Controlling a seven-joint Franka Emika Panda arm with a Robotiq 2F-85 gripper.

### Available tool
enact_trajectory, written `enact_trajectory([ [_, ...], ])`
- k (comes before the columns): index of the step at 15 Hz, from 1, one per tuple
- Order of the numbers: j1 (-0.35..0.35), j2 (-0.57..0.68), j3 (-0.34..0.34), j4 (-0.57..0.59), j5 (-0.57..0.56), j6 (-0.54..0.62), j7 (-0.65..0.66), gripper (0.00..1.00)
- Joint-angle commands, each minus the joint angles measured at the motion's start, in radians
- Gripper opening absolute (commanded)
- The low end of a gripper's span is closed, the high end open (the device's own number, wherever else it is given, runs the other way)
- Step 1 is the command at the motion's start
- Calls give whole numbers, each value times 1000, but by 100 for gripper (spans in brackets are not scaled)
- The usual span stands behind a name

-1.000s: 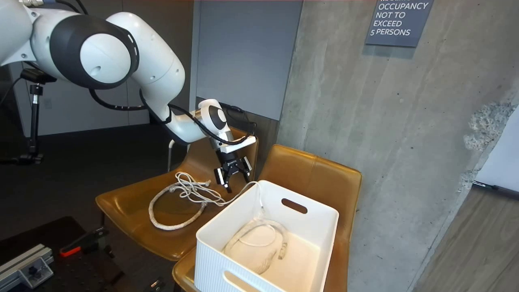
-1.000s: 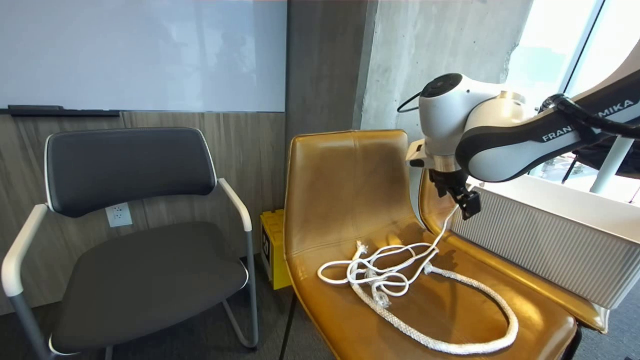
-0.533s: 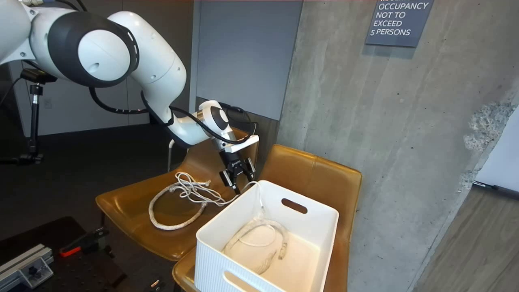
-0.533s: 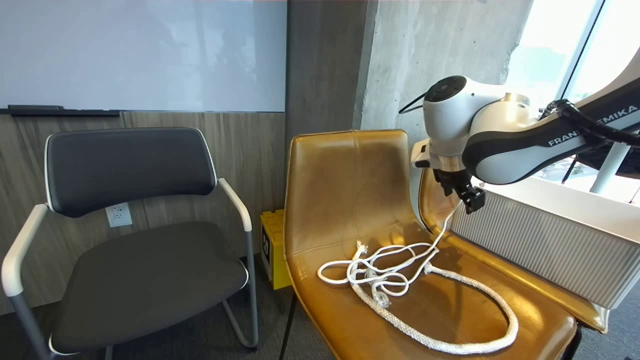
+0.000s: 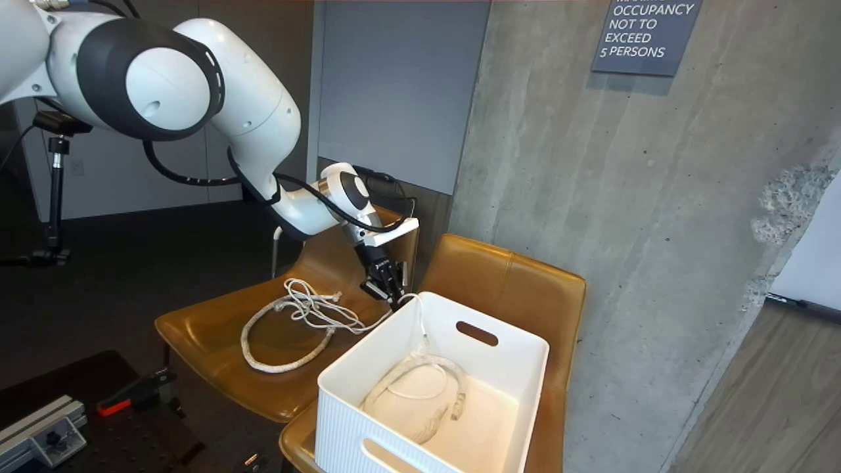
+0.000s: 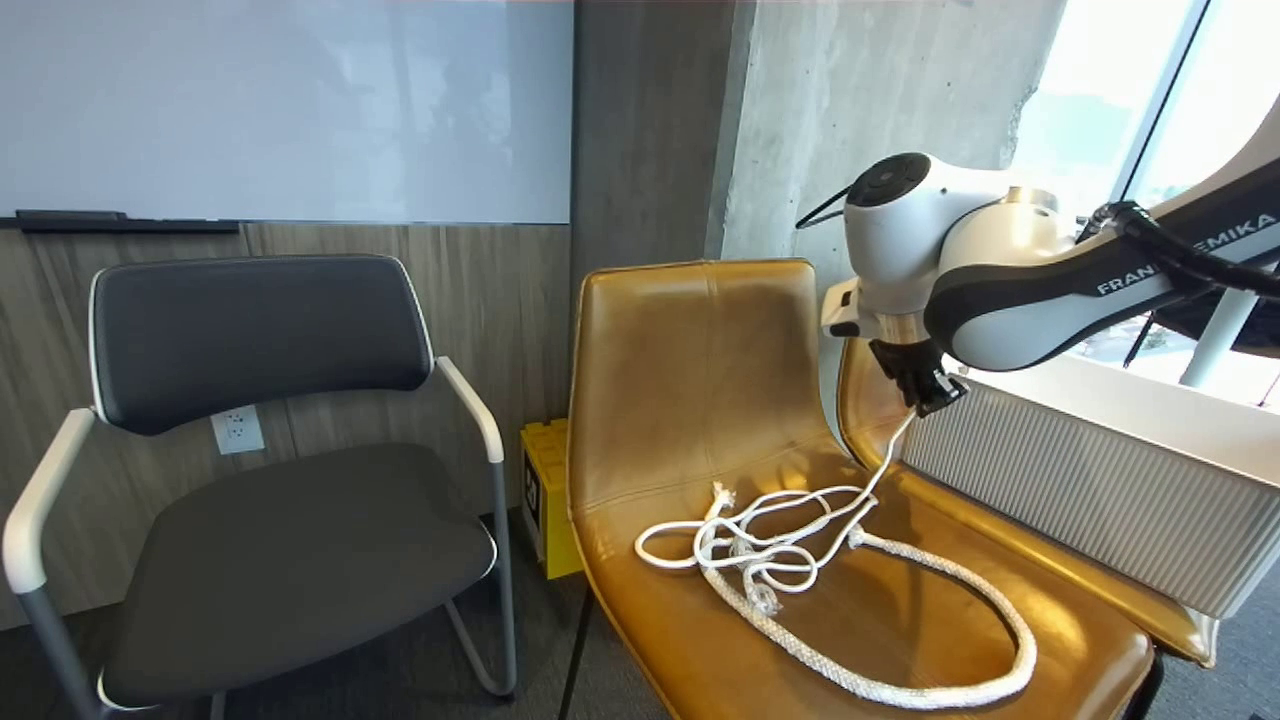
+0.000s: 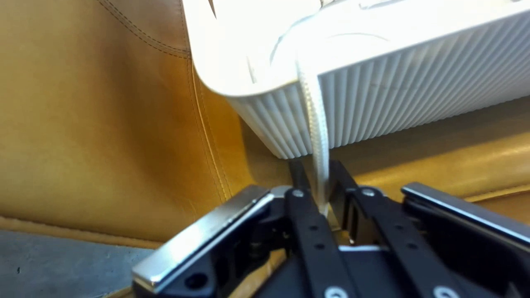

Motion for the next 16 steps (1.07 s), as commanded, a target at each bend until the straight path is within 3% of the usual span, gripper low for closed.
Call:
enact_trajectory([
  [1, 50, -42, 17, -47, 8, -55, 34, 0],
  [12, 221, 12, 139, 63, 86, -221, 71, 1],
  [16, 264, 29, 150, 106, 125, -251, 69, 1],
])
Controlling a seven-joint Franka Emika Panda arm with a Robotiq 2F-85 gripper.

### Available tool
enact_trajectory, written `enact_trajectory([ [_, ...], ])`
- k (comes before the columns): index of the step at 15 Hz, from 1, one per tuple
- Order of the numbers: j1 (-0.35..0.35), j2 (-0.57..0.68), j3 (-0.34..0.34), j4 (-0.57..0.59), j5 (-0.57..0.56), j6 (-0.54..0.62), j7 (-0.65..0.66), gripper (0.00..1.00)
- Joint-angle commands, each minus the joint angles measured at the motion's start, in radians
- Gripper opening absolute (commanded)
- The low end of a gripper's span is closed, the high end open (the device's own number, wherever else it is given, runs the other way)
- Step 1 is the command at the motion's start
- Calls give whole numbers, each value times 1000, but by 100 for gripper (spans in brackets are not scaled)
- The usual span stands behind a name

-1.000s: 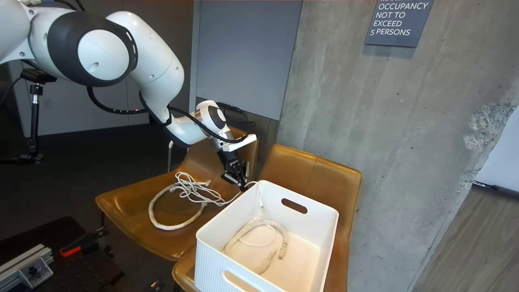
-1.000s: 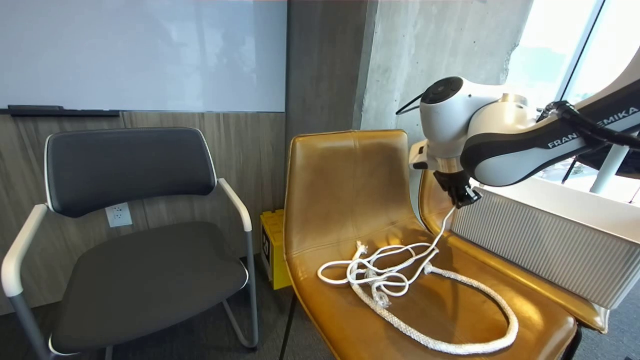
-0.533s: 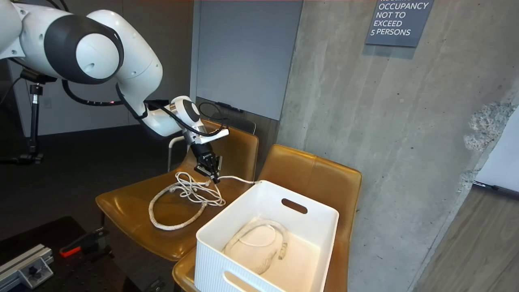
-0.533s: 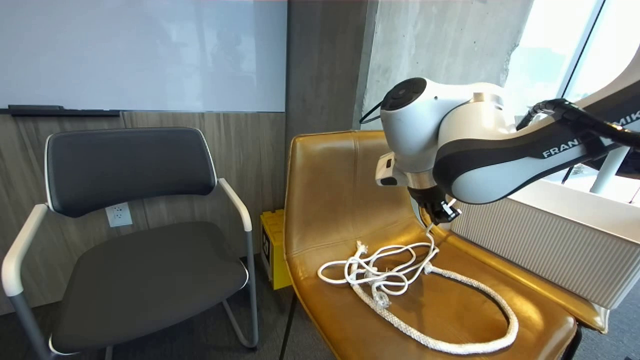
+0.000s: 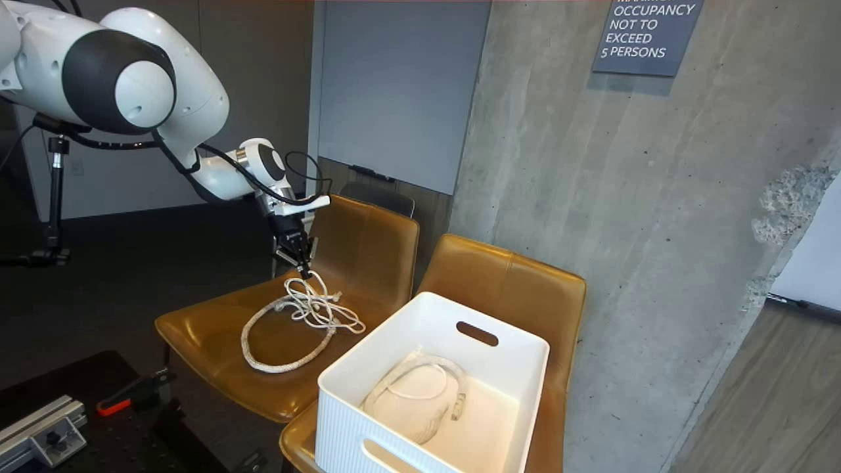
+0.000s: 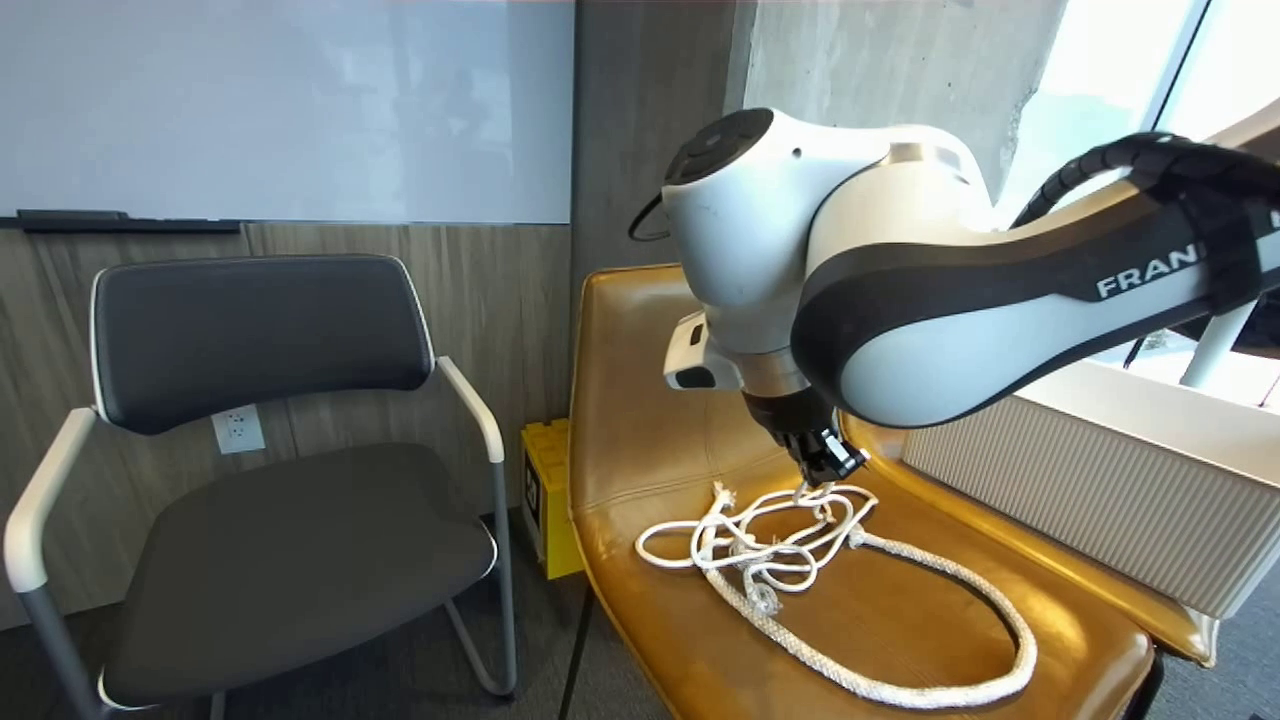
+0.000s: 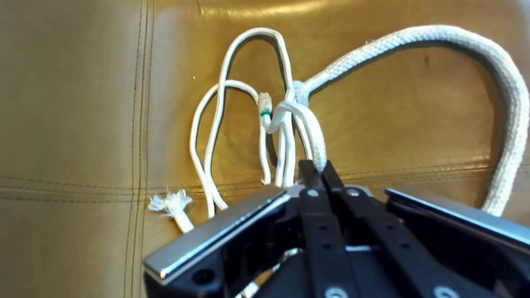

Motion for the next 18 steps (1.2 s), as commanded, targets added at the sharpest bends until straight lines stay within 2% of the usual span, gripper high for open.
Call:
enact_trajectory([
  [1, 21, 27, 8, 65, 38, -51, -10, 1],
  [2, 19, 31, 5, 68, 50, -53, -9, 29],
  [3, 14, 29, 4, 68, 61, -58, -15, 30],
  [8, -82, -46, 25, -2, 181, -24, -43, 64],
  [12, -209, -170, 50, -147, 337, 127, -109, 94],
  [14, -266, -246, 50, -242, 393, 195, -153, 100],
  [16, -315, -330, 41, -341, 433, 237, -203, 100],
  [18, -332, -410, 11, -440, 419, 276, -216, 100],
])
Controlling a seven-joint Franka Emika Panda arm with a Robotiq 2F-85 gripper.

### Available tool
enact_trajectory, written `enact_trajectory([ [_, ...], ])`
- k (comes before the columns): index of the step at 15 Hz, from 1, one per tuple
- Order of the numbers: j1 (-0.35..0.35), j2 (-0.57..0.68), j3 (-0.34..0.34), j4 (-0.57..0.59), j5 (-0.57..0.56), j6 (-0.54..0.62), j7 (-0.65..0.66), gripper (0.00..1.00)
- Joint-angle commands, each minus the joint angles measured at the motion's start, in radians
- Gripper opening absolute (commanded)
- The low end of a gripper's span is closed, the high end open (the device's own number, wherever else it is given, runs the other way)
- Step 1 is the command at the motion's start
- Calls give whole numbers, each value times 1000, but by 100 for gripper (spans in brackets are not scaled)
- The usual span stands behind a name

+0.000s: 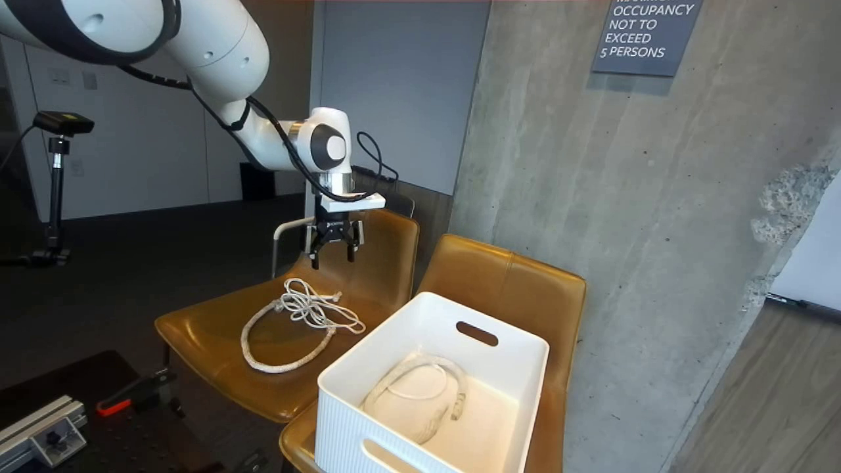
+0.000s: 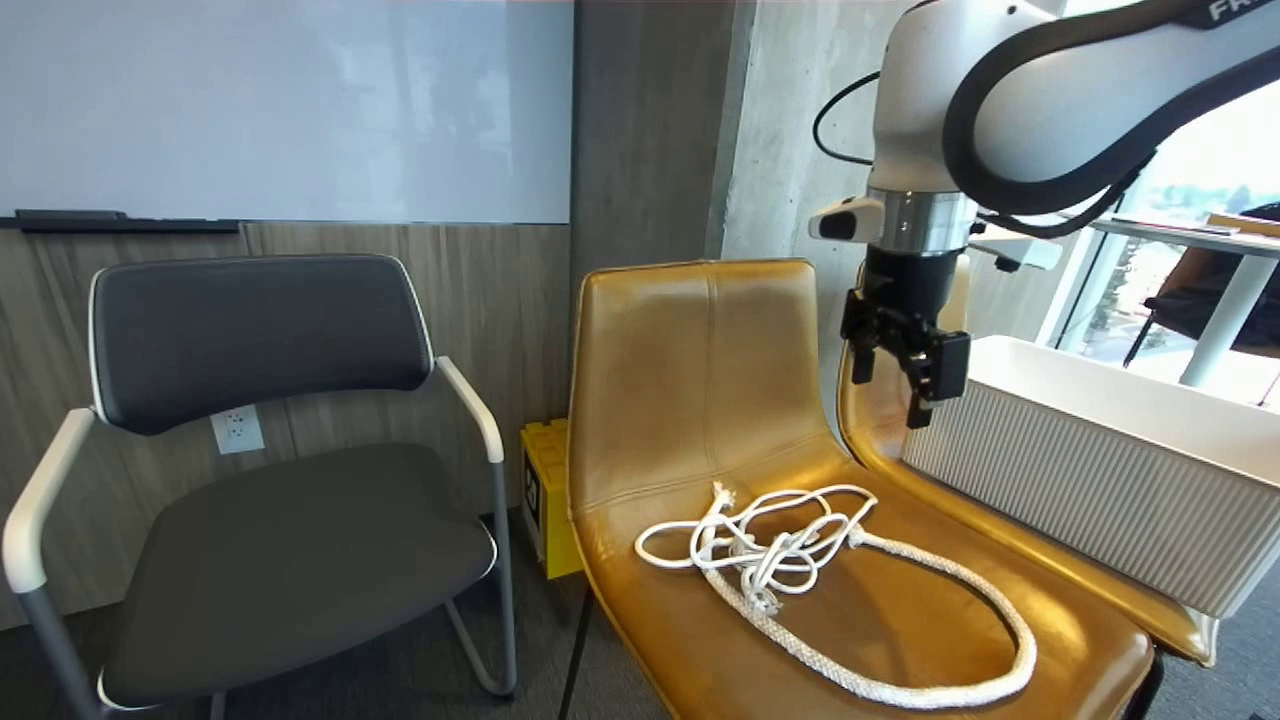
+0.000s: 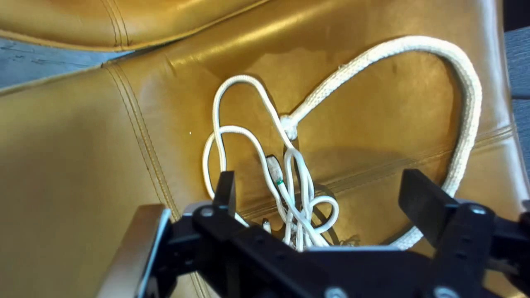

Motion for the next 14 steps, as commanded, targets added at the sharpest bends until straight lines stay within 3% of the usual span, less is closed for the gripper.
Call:
enact_trajectory([
  [1, -44, -192, -33, -246, -4, 103, -31, 100],
  [5, -82, -340, -97, -448, -43, 240, -23, 100],
  [7, -94, -369, -132, -479, -63, 275, -27, 100],
  [11, -131, -356, -179, -418, -52, 242, -71, 100],
  [14, -169, -280, -193, -279, 0, 161, -156, 100],
])
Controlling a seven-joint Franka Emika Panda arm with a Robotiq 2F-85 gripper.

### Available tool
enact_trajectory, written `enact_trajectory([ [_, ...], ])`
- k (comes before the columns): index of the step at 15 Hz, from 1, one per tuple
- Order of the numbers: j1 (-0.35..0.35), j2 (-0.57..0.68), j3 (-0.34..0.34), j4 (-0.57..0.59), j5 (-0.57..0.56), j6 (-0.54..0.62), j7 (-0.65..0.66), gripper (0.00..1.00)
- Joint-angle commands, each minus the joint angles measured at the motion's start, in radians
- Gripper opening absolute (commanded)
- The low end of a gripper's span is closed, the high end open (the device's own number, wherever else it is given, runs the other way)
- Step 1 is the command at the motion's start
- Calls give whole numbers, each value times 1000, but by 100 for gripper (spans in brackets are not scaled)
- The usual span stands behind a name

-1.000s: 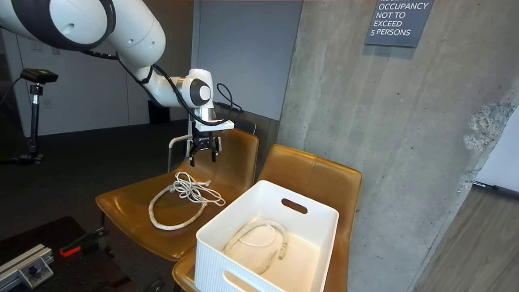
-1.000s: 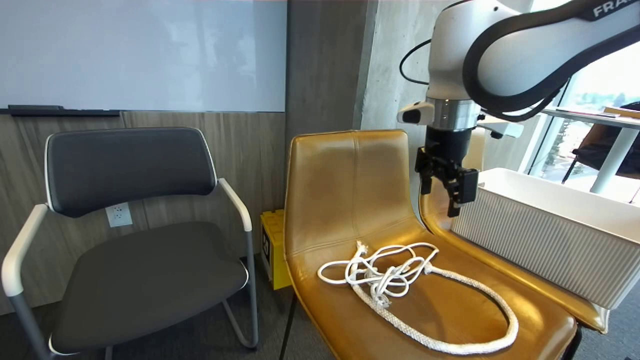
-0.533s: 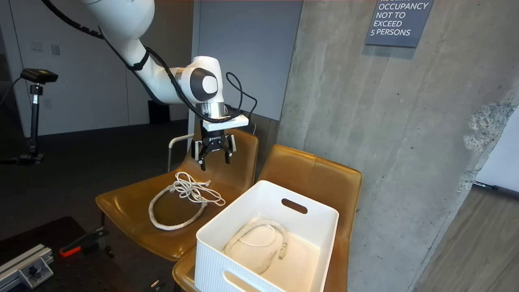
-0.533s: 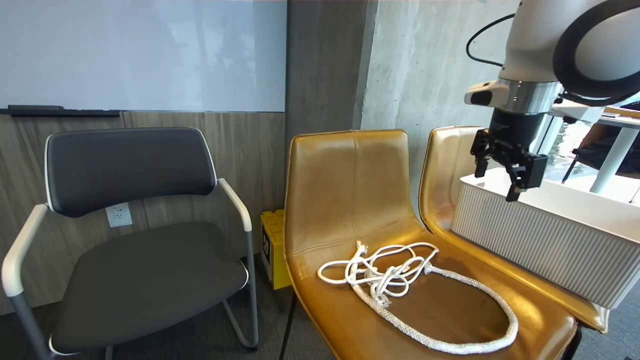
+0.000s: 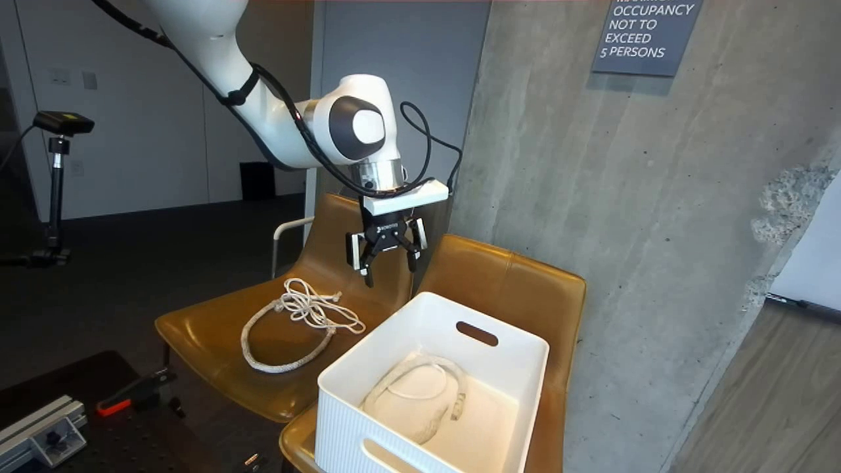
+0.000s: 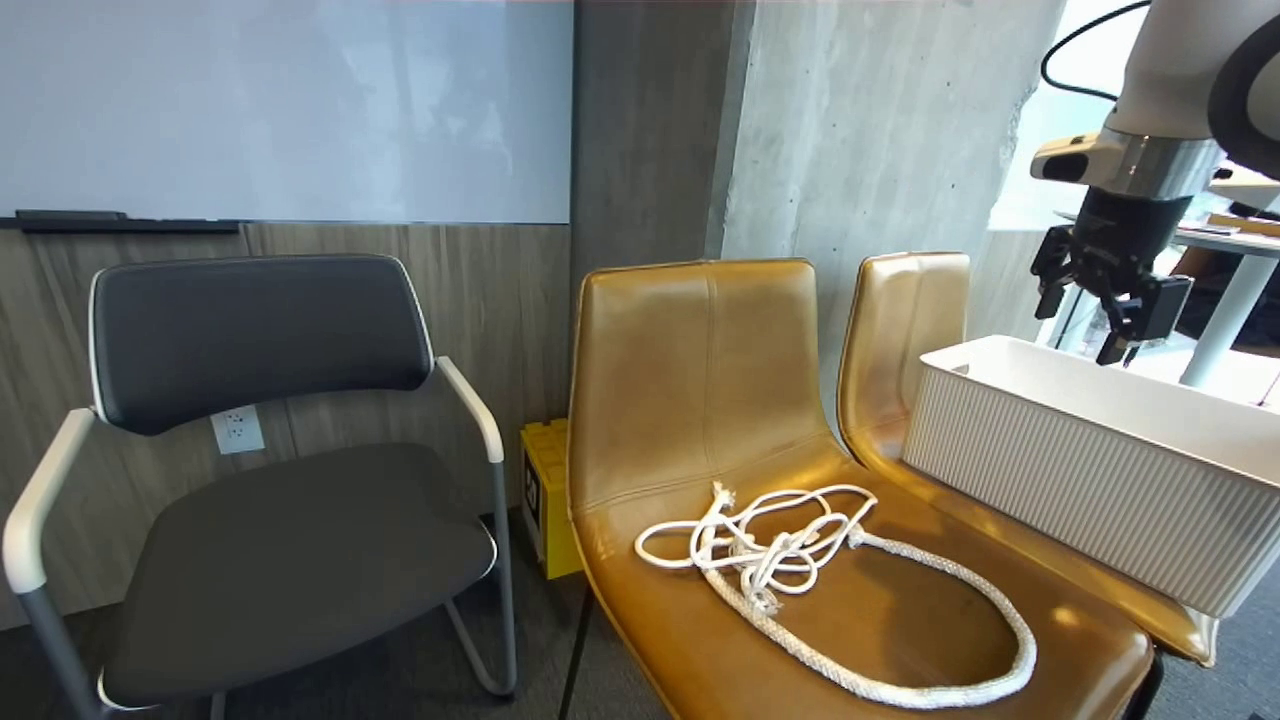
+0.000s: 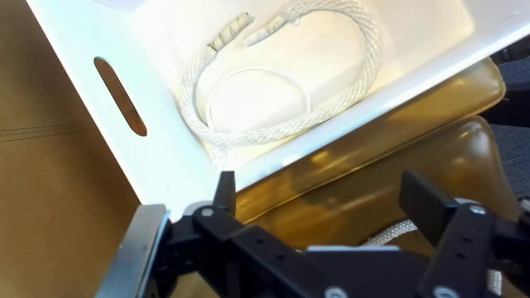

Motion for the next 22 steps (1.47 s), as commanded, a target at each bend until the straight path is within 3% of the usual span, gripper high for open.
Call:
enact_trajectory([
  [1, -41, 84, -9, 166, 65, -102, -125, 100],
  [4, -90, 139, 6, 294, 151, -224, -313, 100],
  [5, -57, 89, -16, 189, 100, -145, -211, 100],
  [8, -75, 127, -16, 263, 131, -195, -286, 100],
  [16, -74, 135, -11, 271, 132, -197, -289, 100],
  [22, -115, 207, -24, 290, 150, -162, -329, 100],
])
